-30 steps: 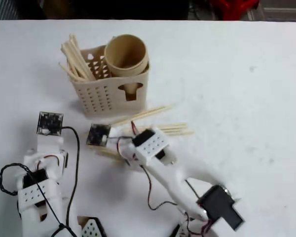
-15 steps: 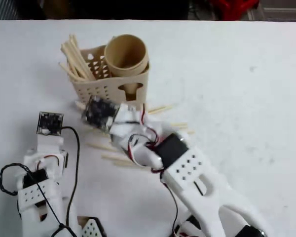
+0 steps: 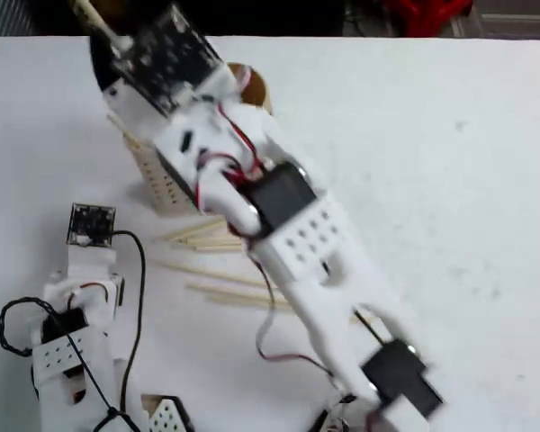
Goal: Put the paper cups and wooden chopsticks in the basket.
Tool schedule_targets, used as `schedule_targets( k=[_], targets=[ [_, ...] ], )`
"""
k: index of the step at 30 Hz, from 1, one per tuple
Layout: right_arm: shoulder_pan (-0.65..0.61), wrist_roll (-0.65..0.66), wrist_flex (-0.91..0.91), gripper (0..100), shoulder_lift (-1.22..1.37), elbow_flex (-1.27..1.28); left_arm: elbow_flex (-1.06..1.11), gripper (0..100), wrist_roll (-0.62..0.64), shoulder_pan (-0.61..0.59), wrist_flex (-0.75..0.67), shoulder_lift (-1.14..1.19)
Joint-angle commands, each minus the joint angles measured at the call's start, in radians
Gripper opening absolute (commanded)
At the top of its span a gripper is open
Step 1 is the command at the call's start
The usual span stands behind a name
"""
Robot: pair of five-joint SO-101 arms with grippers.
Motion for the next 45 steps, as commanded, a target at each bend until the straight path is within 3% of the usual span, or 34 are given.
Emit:
schedule_targets(
  k=[1, 7, 12, 19, 25, 29, 32, 39, 45],
  targets=[
    [-0.008, -0.011, 0.007, 1.8, 0.099, -0.158, -0.006, 17, 0.009, -0.007, -0.017, -0.019],
    [-0.008, -0.014, 0.05, 2.8, 0.151, -0.204, -0.006, 17, 0.009, -0.007, -0.017, -0.019],
    [-0.008, -0.092, 0.093, 13.5, 0.15, -0.207, -0.006, 17, 0.009, -0.007, -0.017, -0.019],
    [-0.004, -0.144, 0.216, 13.8, 0.148, -0.21, -0.006, 17, 0.009, -0.007, -0.017, -0.019],
    [0.002, -0.146, 0.73, 7.3, 0.042, -0.204, -0.006, 17, 0.009, -0.007, -0.017, -0.019],
    [0.076, -0.135, 1.081, 6.0, -0.058, -0.203, -0.006, 17, 0.009, -0.007, -0.017, -0.019],
    [0.105, 0.002, 1.205, 1.2, -0.11, -0.183, -0.006, 17, 0.009, -0.007, -0.017, -0.019],
    [0.036, 0.307, 1.136, 2.9, -0.248, 0.411, -0.006, 17, 0.009, -0.007, -0.017, -0.019],
    [0.024, 0.361, 0.771, 17.8, -0.306, 0.89, -0.006, 17, 0.009, -0.007, -0.017, -0.019]
  ],
)
